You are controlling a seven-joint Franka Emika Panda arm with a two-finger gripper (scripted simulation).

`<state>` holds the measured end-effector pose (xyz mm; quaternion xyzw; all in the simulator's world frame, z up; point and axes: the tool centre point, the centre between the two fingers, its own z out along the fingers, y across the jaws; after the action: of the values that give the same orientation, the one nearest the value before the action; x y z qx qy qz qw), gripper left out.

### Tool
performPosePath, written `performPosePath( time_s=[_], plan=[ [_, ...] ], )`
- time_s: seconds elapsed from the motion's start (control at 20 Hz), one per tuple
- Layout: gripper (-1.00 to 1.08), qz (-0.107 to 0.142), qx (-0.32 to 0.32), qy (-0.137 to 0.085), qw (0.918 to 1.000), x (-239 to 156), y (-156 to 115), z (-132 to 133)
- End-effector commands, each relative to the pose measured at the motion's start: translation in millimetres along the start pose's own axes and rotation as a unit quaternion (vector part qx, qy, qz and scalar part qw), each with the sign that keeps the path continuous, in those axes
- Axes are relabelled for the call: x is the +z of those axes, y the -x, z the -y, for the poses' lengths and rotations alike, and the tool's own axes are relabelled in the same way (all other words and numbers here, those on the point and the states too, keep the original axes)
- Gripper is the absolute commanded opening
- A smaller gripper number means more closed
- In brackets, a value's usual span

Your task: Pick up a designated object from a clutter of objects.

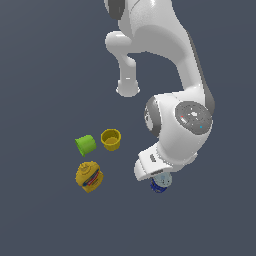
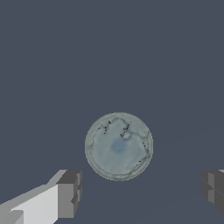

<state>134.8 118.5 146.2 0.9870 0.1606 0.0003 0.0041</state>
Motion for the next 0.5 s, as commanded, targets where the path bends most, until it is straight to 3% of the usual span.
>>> performPosePath(
  time_s=[0.0, 0.45],
  plan=[
    [1.0, -0.001, -0.005, -0.002, 1.0, 10.1, -5.5, 5.7],
    [1.0, 0.0, -0.011, -0.004, 0.9999, 21.5, -9.8, 12.0]
  ],
)
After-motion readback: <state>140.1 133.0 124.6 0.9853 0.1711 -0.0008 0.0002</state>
